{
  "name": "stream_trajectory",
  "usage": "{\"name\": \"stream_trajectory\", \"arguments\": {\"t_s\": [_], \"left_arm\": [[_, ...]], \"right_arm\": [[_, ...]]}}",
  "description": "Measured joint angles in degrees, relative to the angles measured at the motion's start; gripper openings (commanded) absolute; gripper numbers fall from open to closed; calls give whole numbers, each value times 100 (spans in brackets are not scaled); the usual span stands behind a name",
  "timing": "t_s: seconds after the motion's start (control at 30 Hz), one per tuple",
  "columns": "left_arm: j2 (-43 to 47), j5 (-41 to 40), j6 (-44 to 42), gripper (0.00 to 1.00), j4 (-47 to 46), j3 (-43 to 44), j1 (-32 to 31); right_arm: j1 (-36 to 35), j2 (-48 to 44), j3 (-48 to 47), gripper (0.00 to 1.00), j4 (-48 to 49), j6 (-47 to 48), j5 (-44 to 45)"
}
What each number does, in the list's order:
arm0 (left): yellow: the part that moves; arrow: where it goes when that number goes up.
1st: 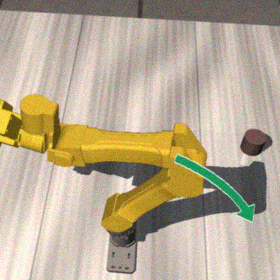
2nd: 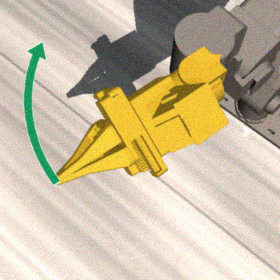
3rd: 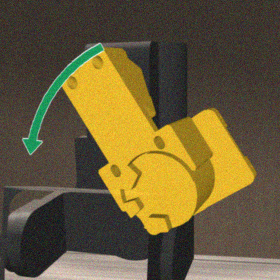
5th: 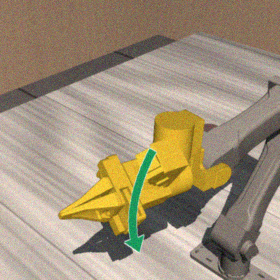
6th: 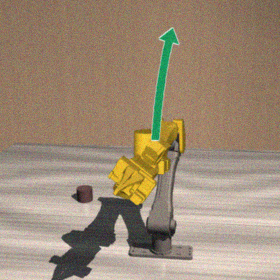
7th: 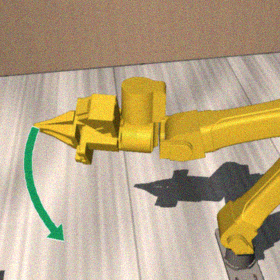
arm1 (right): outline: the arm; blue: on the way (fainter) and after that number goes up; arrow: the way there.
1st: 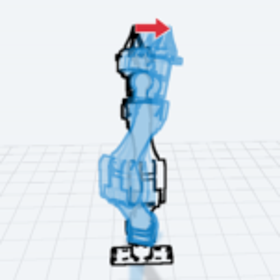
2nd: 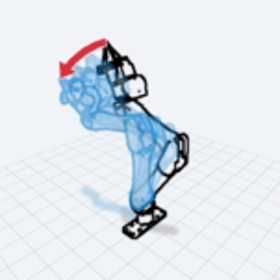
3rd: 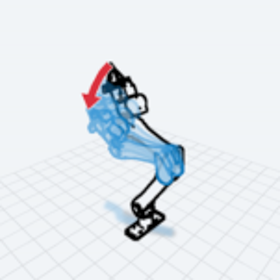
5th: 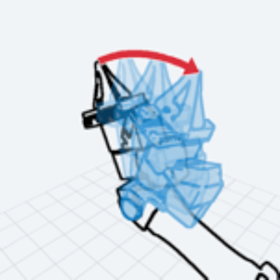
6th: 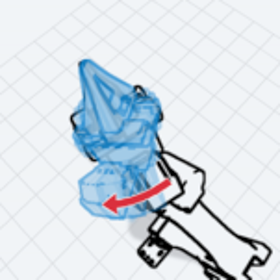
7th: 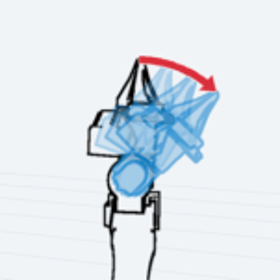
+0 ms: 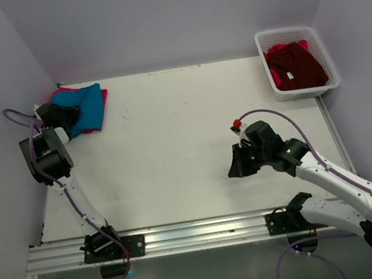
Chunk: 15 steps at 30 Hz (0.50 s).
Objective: Fold and stack the t-shirts
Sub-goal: Neatly place the folded tshirt to the corner
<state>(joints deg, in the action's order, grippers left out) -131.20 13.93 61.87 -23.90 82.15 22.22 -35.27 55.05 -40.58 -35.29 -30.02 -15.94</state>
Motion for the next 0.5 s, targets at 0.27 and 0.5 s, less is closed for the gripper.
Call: {"name": "stream_trajectory", "arguments": {"t_s": [0.27, 0.5], "left_arm": [[638, 979, -11, 7, -474, 142, 17], [2787, 1416, -601, 41, -769, -221, -162]], "right_arm": [[0, -33, 0, 0, 55, -2, -2], [-9, -50, -2, 3, 94, -17, 444]]}}
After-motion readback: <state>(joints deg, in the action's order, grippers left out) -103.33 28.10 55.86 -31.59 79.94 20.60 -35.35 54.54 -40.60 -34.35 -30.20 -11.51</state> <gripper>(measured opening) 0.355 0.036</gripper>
